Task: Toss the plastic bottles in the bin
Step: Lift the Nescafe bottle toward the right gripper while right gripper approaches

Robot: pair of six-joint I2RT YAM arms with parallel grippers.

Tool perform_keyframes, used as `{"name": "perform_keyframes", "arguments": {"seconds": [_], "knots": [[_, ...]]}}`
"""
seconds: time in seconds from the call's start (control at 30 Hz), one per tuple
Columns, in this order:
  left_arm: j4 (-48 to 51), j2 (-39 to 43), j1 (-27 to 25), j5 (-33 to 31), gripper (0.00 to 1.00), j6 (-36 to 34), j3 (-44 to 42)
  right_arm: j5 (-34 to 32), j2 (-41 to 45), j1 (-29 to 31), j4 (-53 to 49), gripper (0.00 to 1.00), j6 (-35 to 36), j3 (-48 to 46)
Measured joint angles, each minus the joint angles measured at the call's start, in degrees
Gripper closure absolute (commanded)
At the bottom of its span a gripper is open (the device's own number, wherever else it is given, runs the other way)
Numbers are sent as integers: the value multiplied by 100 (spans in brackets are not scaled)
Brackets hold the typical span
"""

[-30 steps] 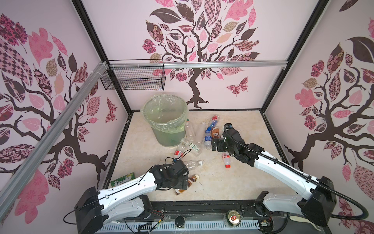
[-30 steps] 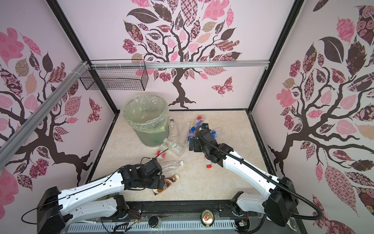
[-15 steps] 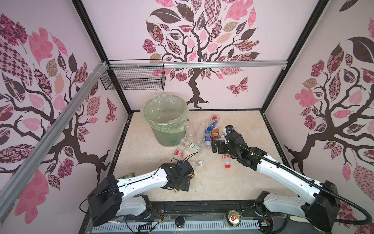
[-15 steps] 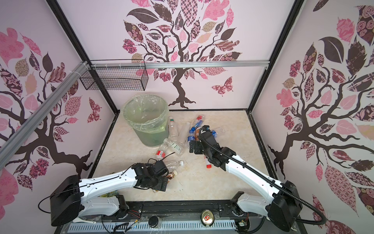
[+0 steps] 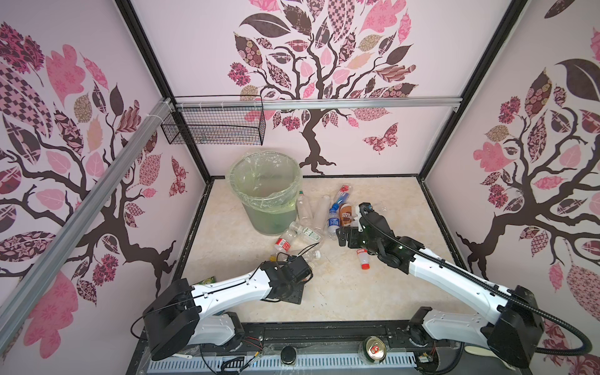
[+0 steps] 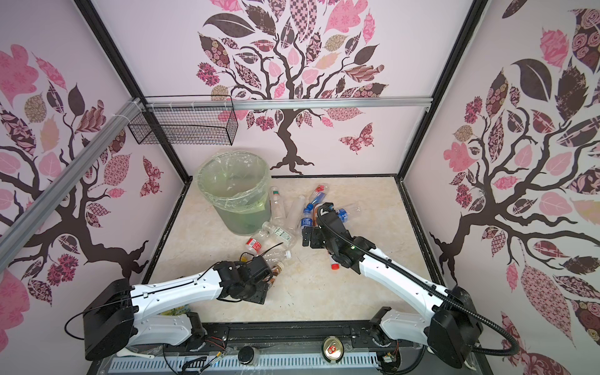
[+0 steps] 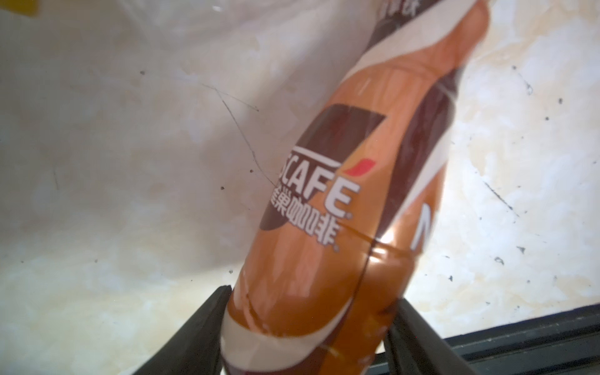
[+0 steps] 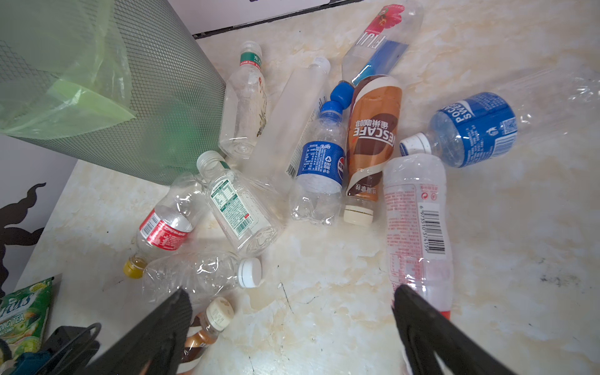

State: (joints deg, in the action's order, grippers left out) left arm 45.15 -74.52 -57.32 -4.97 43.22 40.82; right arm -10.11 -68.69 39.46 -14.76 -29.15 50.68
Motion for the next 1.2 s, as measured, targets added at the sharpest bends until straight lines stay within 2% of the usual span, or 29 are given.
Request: {"name": "perform_keyframes", "arguments": {"seconds": [0.2,0.37,0.57,0.77,1.03,1.2], "knots": [[-249,-101,0,4,30,-22,-7,227,-13,-98,-4,1,24,4],[-367,-511,0,-39,30,-170,24,343,-11,-109,4,0,24,7],[-476,-997,0,-118,40,-367,302,382,48,-138,85,1,17,-190],[-595,-728,2,-247,46,-422,310,450,284,-256,81,1,-7,-520],[-702,-116,46,-267,46,-544,317,619,481,-466,46,0,-37,-605],[-761,219,46,-254,46,-682,341,968,468,-468,68,1,-313,-439]]}}
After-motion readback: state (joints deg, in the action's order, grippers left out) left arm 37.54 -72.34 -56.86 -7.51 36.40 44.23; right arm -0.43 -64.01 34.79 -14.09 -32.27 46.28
